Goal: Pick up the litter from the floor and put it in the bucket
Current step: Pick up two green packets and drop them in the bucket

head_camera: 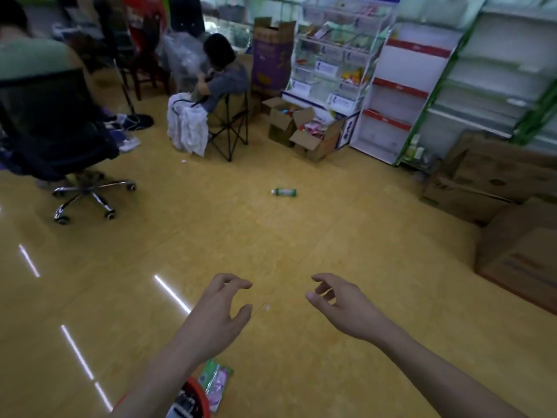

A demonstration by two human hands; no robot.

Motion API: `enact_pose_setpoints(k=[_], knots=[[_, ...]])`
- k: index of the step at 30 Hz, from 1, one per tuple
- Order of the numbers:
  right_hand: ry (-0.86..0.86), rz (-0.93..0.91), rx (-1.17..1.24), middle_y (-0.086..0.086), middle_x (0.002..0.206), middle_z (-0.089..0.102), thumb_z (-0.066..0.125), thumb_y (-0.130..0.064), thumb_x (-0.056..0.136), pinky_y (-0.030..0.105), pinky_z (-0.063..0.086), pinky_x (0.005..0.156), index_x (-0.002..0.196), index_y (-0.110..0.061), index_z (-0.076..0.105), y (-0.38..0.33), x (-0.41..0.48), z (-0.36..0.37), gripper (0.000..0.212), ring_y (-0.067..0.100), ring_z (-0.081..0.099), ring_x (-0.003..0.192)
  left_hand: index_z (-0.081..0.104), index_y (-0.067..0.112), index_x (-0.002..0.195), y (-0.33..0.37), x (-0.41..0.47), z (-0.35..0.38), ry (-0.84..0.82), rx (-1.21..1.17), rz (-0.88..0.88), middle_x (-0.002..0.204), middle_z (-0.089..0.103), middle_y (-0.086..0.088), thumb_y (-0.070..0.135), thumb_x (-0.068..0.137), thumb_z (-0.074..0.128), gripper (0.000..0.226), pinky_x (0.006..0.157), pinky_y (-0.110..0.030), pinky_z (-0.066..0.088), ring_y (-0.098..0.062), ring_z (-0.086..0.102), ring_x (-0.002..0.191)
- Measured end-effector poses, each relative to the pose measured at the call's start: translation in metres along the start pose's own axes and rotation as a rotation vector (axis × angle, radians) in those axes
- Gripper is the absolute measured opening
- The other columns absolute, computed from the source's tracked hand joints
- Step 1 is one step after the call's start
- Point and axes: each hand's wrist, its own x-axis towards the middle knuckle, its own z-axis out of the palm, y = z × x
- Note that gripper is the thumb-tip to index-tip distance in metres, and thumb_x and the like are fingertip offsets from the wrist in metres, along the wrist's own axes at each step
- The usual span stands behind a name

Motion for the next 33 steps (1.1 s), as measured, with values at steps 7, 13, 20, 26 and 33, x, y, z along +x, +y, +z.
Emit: enact_pose_setpoints(k=[7, 13, 20, 26, 33], knots=[[-0.051, 0.041, -0.051, -0.007, 0.117, 0.054, 0.046, -0.053, 0.092, 0.022, 0.046, 0.084, 0.135, -0.022, 0.043, 0.090, -0.011, -0.044, 0.053, 0.006, 0.053, 0.097, 0.044, 0.026, 0.132, 0.044, 0.036, 0.048, 0.022, 0.061, -0.042, 0.129, 0.033, 0.007, 0.029, 0.091, 0.057, 0.043, 0.082, -0.019, 0.032, -0.014, 0.039, 0.083], [-0.093, 0.000, -0.075, -0.003, 0.124, 0.054, 0.047, -0.050, 0.093, 0.023, 0.043, 0.083, 0.138, -0.021, 0.040, 0.137, 0.010, -0.059, 0.055, 0.008, 0.053, 0.099, 0.036, 0.025, 0.140, 0.047, 0.051, 0.085, 0.052, 0.072, -0.165, 0.140, 0.026, -0.002, 0.027, 0.089, 0.059, 0.056, 0.099, -0.032, 0.035, -0.031, 0.047, 0.114], [-0.202, -0.091, -0.106, -0.001, 0.126, 0.053, 0.048, -0.047, 0.093, 0.025, 0.043, 0.085, 0.140, -0.019, 0.038, 0.142, 0.061, -0.033, 0.055, 0.007, 0.050, 0.095, 0.036, 0.020, 0.141, 0.005, 0.041, 0.104, 0.091, 0.071, -0.387, 0.140, 0.029, -0.009, 0.024, 0.087, 0.062, 0.061, 0.105, -0.035, 0.032, -0.028, 0.032, 0.129], [-0.268, -0.108, -0.086, -0.001, 0.126, 0.052, 0.047, -0.047, 0.093, 0.030, 0.045, 0.091, 0.141, -0.019, 0.036, 0.134, 0.098, -0.013, 0.057, 0.013, 0.053, 0.107, 0.021, 0.021, 0.147, -0.022, 0.068, 0.105, 0.051, 0.065, -0.469, 0.145, 0.022, -0.011, 0.030, 0.089, 0.059, 0.070, 0.108, -0.042, 0.033, -0.031, 0.028, 0.134], [-0.263, -0.105, -0.117, -0.003, 0.125, 0.052, 0.045, -0.049, 0.094, 0.029, 0.045, 0.091, 0.142, -0.022, 0.035, 0.120, 0.146, -0.017, 0.056, 0.011, 0.052, 0.108, 0.027, 0.022, 0.145, -0.034, 0.116, 0.090, 0.094, 0.016, -0.417, 0.142, 0.025, -0.007, 0.029, 0.088, 0.060, 0.066, 0.106, -0.037, 0.032, -0.026, 0.029, 0.134]])
